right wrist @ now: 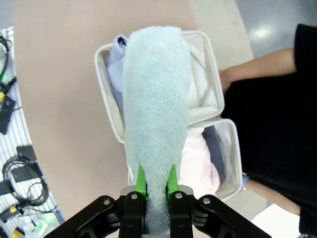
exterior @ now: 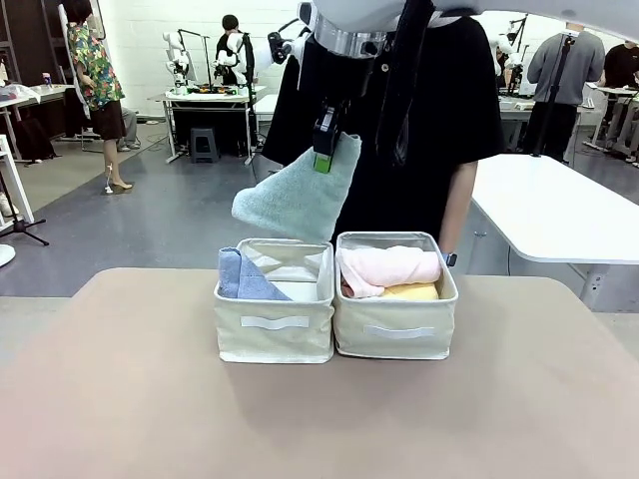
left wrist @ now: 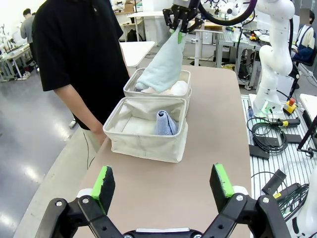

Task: Sort the towels based on their folding style.
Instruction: Pick up another triangle-folded towel from the table and place it in the left Fabric basket.

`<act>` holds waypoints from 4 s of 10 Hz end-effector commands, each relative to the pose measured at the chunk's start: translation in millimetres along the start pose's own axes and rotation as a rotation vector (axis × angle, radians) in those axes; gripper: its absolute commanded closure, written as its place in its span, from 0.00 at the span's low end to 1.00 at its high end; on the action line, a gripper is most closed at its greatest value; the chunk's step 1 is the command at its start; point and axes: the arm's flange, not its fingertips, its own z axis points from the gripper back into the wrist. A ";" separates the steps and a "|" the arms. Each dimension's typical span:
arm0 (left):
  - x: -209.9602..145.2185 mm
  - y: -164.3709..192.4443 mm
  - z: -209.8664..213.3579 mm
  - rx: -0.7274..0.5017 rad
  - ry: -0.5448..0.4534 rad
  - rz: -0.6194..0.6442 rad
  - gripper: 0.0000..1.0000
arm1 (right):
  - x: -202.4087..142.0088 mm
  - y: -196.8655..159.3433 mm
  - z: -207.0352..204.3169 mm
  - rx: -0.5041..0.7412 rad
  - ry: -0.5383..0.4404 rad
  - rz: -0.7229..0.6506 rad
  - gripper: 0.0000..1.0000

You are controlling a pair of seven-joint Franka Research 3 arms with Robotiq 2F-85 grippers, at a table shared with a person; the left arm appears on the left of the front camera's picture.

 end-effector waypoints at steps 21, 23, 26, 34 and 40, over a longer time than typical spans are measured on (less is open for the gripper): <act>-0.8 -2.9 -0.5 0.007 0.020 -0.009 0.00 | 27.3 -83.9 -138.5 0.086 0.089 0.339 0.81; -0.8 -2.9 -0.5 0.007 0.020 -0.009 0.00 | 23.9 -84.2 -145.0 0.113 0.127 0.360 0.81; -0.8 -2.9 -0.5 0.007 0.020 -0.009 0.00 | 22.7 -82.0 -164.2 0.197 0.126 0.356 0.81; -0.8 -2.9 -0.5 0.007 0.020 -0.009 0.00 | 33.1 -75.2 -227.5 0.267 0.051 0.205 0.81; -0.8 -2.9 -0.5 0.007 0.020 -0.009 0.00 | 35.4 -64.7 -256.7 0.323 0.106 0.211 0.81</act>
